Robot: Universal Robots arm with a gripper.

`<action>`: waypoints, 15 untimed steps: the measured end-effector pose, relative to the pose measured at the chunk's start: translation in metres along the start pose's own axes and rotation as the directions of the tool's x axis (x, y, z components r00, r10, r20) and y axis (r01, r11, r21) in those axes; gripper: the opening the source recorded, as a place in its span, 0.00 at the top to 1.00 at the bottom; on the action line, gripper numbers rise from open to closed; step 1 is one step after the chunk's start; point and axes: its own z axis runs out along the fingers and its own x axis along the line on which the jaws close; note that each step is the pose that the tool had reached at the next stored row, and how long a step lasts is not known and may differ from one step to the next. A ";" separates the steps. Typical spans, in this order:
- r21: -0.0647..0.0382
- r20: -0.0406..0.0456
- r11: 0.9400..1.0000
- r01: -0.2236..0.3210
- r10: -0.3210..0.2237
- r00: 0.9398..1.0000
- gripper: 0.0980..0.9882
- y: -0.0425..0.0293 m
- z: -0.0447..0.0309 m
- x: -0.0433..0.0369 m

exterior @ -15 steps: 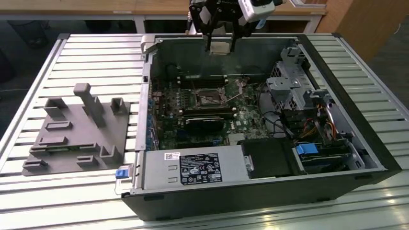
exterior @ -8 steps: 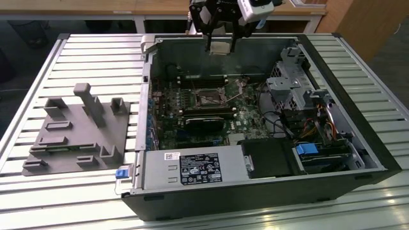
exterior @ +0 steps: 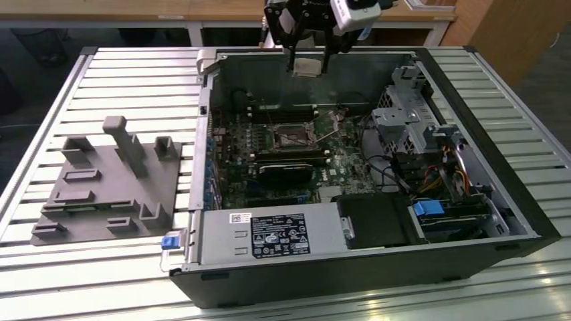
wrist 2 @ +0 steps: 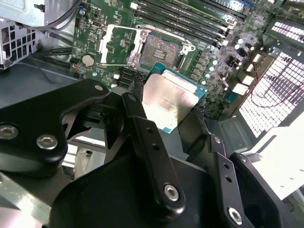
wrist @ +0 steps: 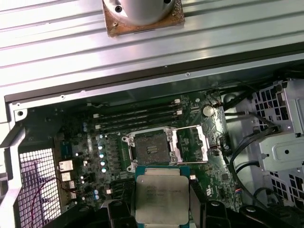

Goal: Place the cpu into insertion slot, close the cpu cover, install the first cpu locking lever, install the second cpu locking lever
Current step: 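Place the cpu into insertion slot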

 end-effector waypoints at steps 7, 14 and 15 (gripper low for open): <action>0.000 0.002 1.000 -0.022 0.022 1.000 0.50 0.0000 0.0001 0.0000; -0.001 0.004 0.999 -0.047 0.047 0.999 0.50 0.0000 0.0003 0.0000; -0.001 0.005 0.999 -0.050 0.050 0.999 0.50 0.0000 0.0004 0.0000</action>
